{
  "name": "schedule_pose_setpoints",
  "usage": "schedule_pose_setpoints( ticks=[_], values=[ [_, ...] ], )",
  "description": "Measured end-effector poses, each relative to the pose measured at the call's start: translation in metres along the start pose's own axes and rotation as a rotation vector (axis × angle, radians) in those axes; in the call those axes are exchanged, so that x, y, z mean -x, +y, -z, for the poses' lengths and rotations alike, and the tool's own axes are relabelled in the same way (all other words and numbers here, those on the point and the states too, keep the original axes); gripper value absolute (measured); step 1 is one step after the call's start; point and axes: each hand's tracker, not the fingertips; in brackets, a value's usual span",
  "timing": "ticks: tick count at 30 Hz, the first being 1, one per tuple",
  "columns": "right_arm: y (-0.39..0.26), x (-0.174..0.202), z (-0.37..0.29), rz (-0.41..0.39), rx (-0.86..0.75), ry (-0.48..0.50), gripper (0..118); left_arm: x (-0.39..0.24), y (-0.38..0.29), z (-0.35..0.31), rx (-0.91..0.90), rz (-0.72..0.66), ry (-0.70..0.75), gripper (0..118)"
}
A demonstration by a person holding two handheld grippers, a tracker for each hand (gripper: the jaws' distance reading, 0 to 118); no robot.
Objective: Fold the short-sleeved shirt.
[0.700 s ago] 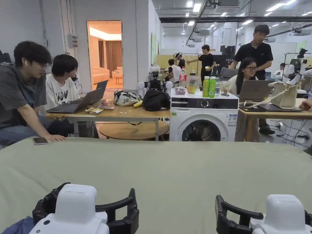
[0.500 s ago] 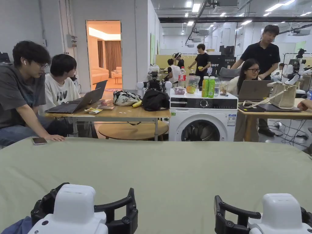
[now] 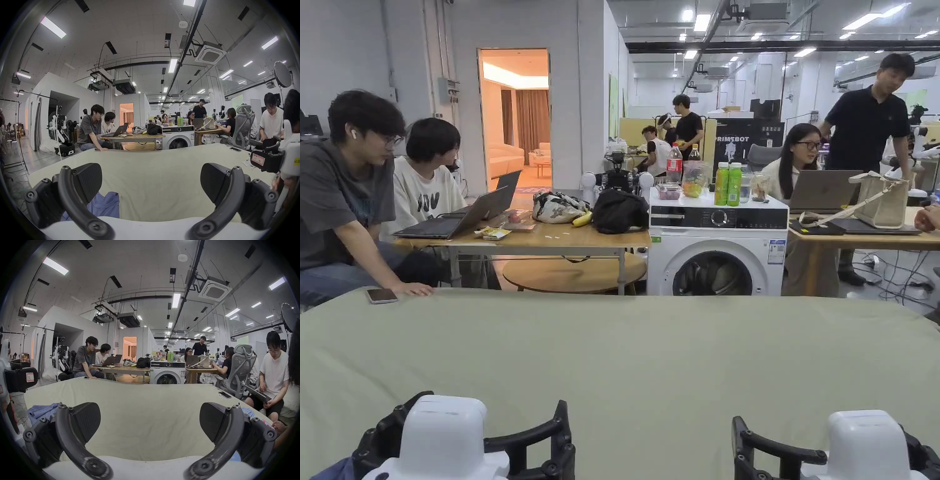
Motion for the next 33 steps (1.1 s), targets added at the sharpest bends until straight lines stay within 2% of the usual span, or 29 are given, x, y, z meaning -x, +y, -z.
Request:
schedule_pose_setpoints(
  ticks=[14, 28, 29, 30, 31, 32, 33],
  values=[
    [-0.0012, -0.0003, 0.0004, 0.021, -0.008, 0.002, 118, -0.0050, -0.0026, 0.0004, -0.013, 0.011, 0.012, 118],
    [-0.0016, 0.0006, 0.0003, -0.005, -0.016, -0.011, 118, -0.0070, -0.0025, 0.0010, -0.015, 0.031, 0.015, 118],
    [-0.0017, 0.0008, 0.0003, -0.003, -0.017, -0.011, 114, -0.0067, -0.0025, 0.0008, -0.015, 0.030, 0.011, 118],
    [-0.0019, 0.0014, -0.0003, -0.003, -0.019, -0.014, 105, -0.0062, -0.0026, 0.0001, -0.016, 0.028, 0.008, 117],
    [-0.0024, 0.0016, -0.0006, -0.006, -0.022, -0.013, 83, -0.0056, -0.0027, -0.0009, -0.021, 0.025, 0.001, 110],
    [-0.0028, 0.0017, -0.0005, -0.013, -0.021, -0.009, 69, -0.0055, -0.0026, -0.0021, -0.027, 0.025, -0.003, 96],
    [-0.0033, 0.0024, 0.0002, -0.028, -0.015, -0.017, 62, -0.0059, -0.0022, -0.0023, -0.030, 0.029, -0.003, 96]
  ],
)
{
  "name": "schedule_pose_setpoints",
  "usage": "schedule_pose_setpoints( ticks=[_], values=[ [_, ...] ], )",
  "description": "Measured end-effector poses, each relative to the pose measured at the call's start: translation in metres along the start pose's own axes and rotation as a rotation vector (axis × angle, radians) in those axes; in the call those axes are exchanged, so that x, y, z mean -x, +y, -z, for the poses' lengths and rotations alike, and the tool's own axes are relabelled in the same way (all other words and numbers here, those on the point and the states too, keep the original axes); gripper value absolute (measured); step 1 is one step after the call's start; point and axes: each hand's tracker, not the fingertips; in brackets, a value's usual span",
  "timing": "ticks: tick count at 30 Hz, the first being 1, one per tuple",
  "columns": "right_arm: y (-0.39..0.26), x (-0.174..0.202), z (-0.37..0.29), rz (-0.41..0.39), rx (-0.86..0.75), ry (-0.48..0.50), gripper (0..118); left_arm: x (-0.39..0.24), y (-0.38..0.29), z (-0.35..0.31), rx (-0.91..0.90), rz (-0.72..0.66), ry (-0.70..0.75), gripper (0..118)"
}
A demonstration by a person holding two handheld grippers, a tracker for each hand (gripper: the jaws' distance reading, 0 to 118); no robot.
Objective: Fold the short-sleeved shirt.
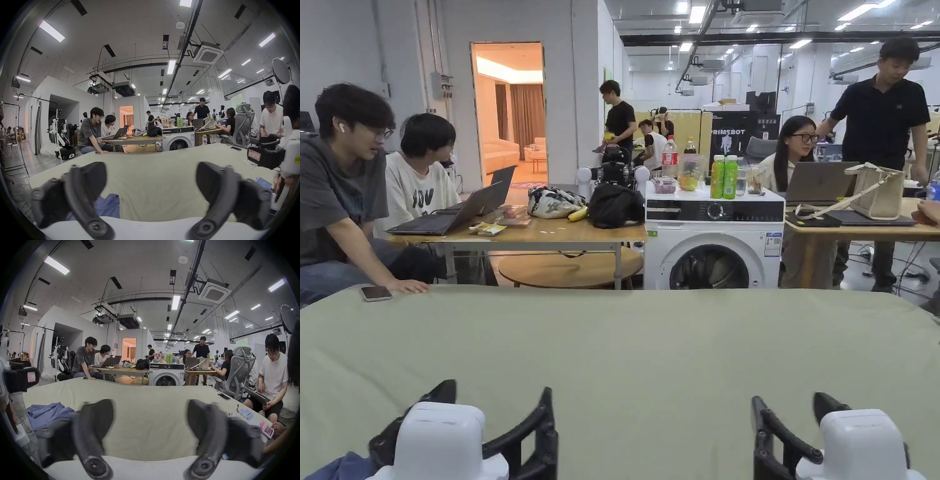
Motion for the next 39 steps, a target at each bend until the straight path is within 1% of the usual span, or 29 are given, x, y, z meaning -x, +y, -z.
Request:
schedule_pose_setpoints(
  ticks=[1, 2, 3, 4, 5, 6, 7, 8, 10, 12, 18, 21, 23, 25, 26, 28, 32, 36, 39],
  values=[
    [-0.001, 0.001, 0.001, -0.013, 0.008, -0.006, 62, 0.000, 0.001, 0.000, 0.004, 0.007, -0.002, 91],
    [-0.002, 0.002, 0.001, -0.017, 0.012, -0.008, 40, -0.001, 0.001, 0.001, 0.013, 0.014, -0.004, 69],
    [-0.002, 0.002, 0.001, -0.019, 0.019, -0.011, 22, -0.001, 0.002, 0.002, 0.021, 0.019, -0.017, 46],
    [-0.003, 0.002, 0.001, -0.011, 0.019, -0.003, 9, -0.001, 0.001, 0.002, 0.019, 0.017, -0.019, 17],
    [-0.004, 0.001, 0.000, 0.004, 0.021, 0.013, 3, -0.002, 0.001, 0.000, 0.010, 0.015, -0.016, 2],
    [-0.004, 0.001, -0.001, 0.026, 0.022, 0.023, 0, -0.002, 0.001, -0.001, 0.008, 0.005, -0.022, 0],
    [-0.004, -0.001, 0.000, 0.049, 0.033, 0.047, 0, -0.002, 0.002, -0.001, 0.009, -0.005, -0.024, 0],
    [-0.004, -0.002, 0.000, 0.054, 0.031, 0.047, 0, -0.002, 0.002, 0.000, 0.013, -0.008, -0.018, 0],
    [-0.004, -0.002, 0.000, 0.046, 0.035, 0.016, 0, -0.001, 0.003, 0.002, 0.025, -0.014, -0.020, 0],
    [-0.004, -0.002, 0.001, 0.034, 0.033, 0.005, 0, -0.001, 0.002, 0.002, 0.027, -0.019, -0.003, 0],
    [-0.001, -0.004, 0.005, 0.046, 0.024, -0.003, 0, 0.008, 0.001, 0.006, 0.029, -0.040, 0.012, 0],
    [0.002, 0.002, 0.009, 0.041, 0.021, 0.008, 0, 0.011, 0.002, 0.005, 0.035, -0.035, 0.026, 0],
    [0.005, 0.010, 0.013, 0.029, 0.022, 0.039, 0, 0.017, 0.003, 0.002, 0.033, -0.027, 0.029, 0],
    [0.008, 0.027, 0.021, -0.002, 0.019, 0.077, 0, 0.028, 0.007, -0.006, 0.040, -0.014, 0.074, 0],
    [0.009, 0.034, 0.024, -0.005, 0.015, 0.101, 0, 0.034, 0.007, -0.010, 0.036, -0.018, 0.081, 0],
    [0.010, 0.055, 0.030, 0.013, 0.013, 0.178, 0, 0.050, 0.009, -0.022, 0.023, -0.026, 0.144, 0],
    [0.008, 0.093, 0.040, 0.035, 0.015, 0.272, 0, 0.078, 0.011, -0.038, 0.040, -0.024, 0.216, 0],
    [0.005, 0.121, 0.047, 0.051, 0.037, 0.334, 0, 0.097, 0.013, -0.050, 0.044, -0.010, 0.271, 0],
    [0.004, 0.133, 0.051, 0.059, 0.040, 0.357, 0, 0.108, 0.014, -0.054, 0.052, -0.007, 0.291, 0]
  ],
)
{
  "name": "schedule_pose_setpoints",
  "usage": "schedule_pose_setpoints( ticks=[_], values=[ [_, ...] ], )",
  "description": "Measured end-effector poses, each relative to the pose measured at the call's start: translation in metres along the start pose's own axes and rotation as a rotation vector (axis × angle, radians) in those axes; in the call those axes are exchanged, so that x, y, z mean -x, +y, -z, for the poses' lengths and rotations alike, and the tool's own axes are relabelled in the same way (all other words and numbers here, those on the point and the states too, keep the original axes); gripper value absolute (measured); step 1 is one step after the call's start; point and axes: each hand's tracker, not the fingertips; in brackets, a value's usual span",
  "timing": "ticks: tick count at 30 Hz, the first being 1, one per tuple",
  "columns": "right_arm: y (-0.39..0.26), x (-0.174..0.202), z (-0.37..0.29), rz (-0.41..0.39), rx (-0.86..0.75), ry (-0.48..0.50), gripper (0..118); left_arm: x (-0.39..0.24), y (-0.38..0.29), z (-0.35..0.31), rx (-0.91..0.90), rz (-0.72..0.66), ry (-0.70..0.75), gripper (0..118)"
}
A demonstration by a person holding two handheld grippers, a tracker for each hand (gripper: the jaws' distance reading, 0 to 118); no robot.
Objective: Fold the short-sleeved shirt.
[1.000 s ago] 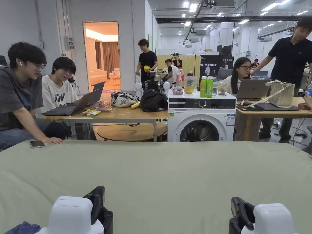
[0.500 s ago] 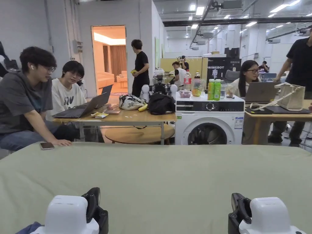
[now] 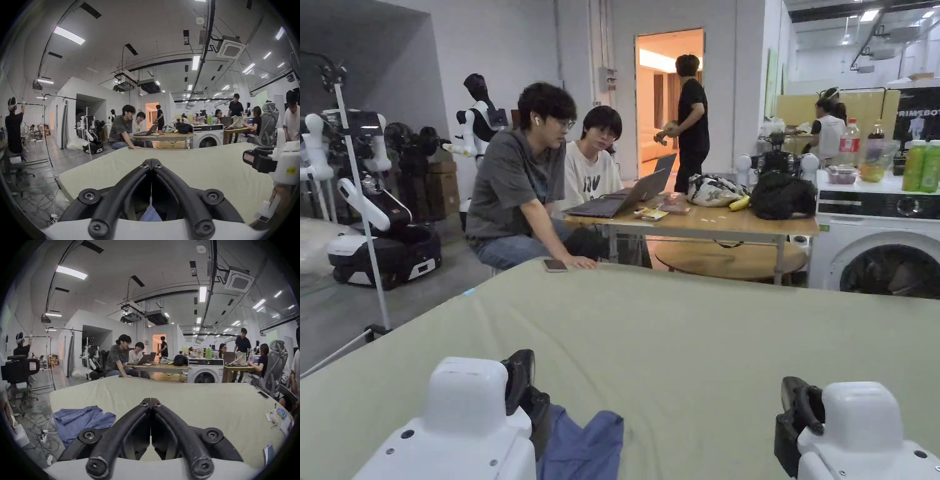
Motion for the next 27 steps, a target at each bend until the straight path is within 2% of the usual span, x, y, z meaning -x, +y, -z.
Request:
schedule_pose_setpoints(
  ticks=[5, 8, 9, 11, 12, 13, 14, 17, 23, 24, 26, 27],
  values=[
    [0.000, 0.003, 0.007, 0.025, 0.013, 0.034, 0, 0.010, -0.006, 0.013, 0.100, 0.048, -0.030, 0],
    [-0.005, -0.003, 0.007, 0.006, 0.033, 0.045, 0, 0.029, -0.022, 0.042, 0.253, -0.008, -0.100, 0],
    [-0.010, -0.006, 0.006, 0.005, 0.047, 0.047, 0, 0.041, -0.038, 0.057, 0.312, -0.040, -0.186, 7],
    [-0.021, -0.013, 0.005, 0.034, 0.099, 0.060, 0, 0.059, -0.067, 0.083, 0.437, -0.122, -0.240, 52],
    [-0.029, -0.017, 0.004, 0.040, 0.120, 0.059, 0, 0.062, -0.083, 0.099, 0.519, -0.111, -0.227, 79],
    [-0.036, -0.019, 0.003, 0.039, 0.134, 0.052, 0, 0.063, -0.095, 0.111, 0.566, -0.064, -0.222, 100],
    [-0.044, -0.021, 0.000, 0.039, 0.143, 0.052, 0, 0.062, -0.109, 0.122, 0.536, -0.044, -0.222, 100],
    [-0.062, -0.034, -0.005, 0.060, 0.200, 0.056, 0, 0.059, -0.144, 0.167, 0.675, -0.094, -0.232, 100],
    [-0.076, -0.065, -0.019, 0.082, 0.246, -0.010, 0, 0.060, -0.197, 0.235, 0.863, -0.116, -0.158, 100],
    [-0.078, -0.072, -0.020, 0.098, 0.258, -0.023, 0, 0.058, -0.204, 0.241, 0.881, -0.103, -0.144, 98],
    [-0.083, -0.082, -0.021, 0.117, 0.275, -0.069, 0, 0.054, -0.211, 0.245, 0.891, -0.094, -0.140, 83],
    [-0.086, -0.087, -0.021, 0.127, 0.280, -0.071, 0, 0.050, -0.210, 0.241, 0.876, -0.086, -0.135, 82]
  ],
)
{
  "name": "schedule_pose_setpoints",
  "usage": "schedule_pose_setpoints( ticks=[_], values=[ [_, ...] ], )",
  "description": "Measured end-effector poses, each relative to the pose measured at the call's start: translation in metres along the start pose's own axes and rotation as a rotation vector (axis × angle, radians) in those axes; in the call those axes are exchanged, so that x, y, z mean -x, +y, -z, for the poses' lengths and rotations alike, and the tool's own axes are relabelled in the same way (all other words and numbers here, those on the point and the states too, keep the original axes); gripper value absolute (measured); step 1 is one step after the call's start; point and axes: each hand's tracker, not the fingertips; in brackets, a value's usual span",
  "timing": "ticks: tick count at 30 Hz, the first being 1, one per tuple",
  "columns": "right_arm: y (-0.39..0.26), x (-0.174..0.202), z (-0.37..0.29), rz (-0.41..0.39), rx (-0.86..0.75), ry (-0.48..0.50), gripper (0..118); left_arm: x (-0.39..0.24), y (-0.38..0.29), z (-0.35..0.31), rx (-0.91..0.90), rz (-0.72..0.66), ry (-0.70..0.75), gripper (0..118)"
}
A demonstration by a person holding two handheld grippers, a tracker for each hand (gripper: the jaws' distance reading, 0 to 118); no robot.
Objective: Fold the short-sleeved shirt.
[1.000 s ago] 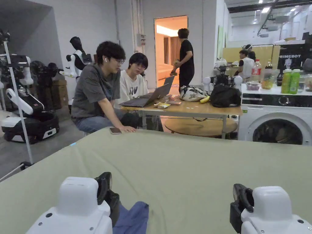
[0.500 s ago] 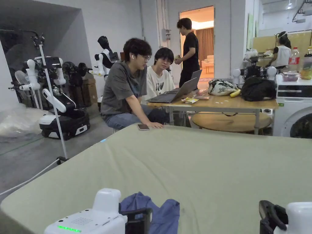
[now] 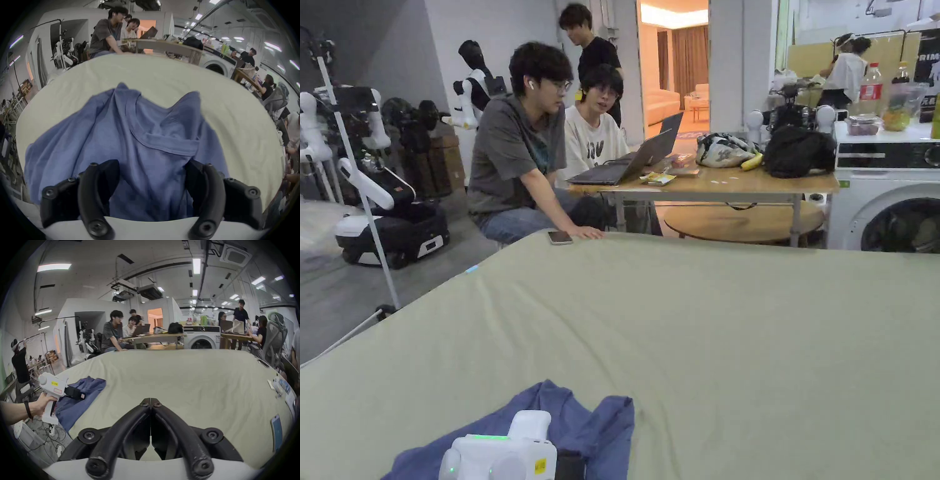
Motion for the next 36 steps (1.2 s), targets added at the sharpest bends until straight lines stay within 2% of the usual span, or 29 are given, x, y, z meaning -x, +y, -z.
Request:
schedule_pose_setpoints(
  ticks=[2, 3, 6, 7, 11, 13, 16, 20, 24, 28, 31, 34, 36],
  values=[
    [-0.004, -0.006, 0.001, 0.029, 0.010, -0.012, 0, -0.006, 0.002, -0.001, 0.010, 0.023, 0.021, 80],
    [-0.007, -0.007, 0.000, 0.040, 0.016, -0.010, 0, -0.005, 0.003, -0.004, 0.005, 0.033, 0.010, 76],
    [-0.011, -0.007, -0.002, 0.045, 0.025, -0.008, 0, -0.004, 0.006, -0.008, -0.012, 0.025, 0.015, 32],
    [-0.012, -0.007, -0.004, 0.046, 0.026, -0.004, 0, -0.001, 0.007, -0.008, -0.005, -0.001, 0.030, 1],
    [-0.007, -0.009, -0.017, 0.043, 0.000, 0.010, 0, 0.024, 0.018, -0.030, -0.055, -0.251, -0.093, 0],
    [-0.003, -0.011, -0.023, 0.036, -0.020, 0.004, 0, 0.036, 0.039, -0.060, -0.146, -0.282, -0.090, 0],
    [0.002, -0.021, -0.033, 0.053, -0.048, -0.003, 0, 0.051, 0.092, -0.118, -0.288, -0.275, -0.018, 0],
    [0.005, -0.035, -0.047, 0.070, -0.075, -0.023, 0, 0.047, 0.177, -0.192, -0.470, -0.123, 0.076, 0],
    [0.009, -0.041, -0.056, 0.038, -0.098, -0.109, 0, -0.012, 0.241, -0.232, -0.573, 0.064, 0.109, 0],
    [0.012, -0.048, -0.069, 0.079, -0.122, -0.101, 0, -0.087, 0.255, -0.208, -0.541, 0.166, 0.021, 0],
    [0.013, -0.051, -0.080, 0.042, -0.133, -0.139, 0, -0.152, 0.225, -0.168, -0.531, 0.222, -0.109, 0],
    [0.019, -0.060, -0.092, 0.038, -0.143, -0.159, 0, -0.221, 0.178, -0.130, -0.516, 0.240, -0.297, 0],
    [0.022, -0.068, -0.104, 0.061, -0.168, -0.181, 0, -0.268, 0.147, -0.101, -0.398, 0.247, -0.438, 0]
  ],
)
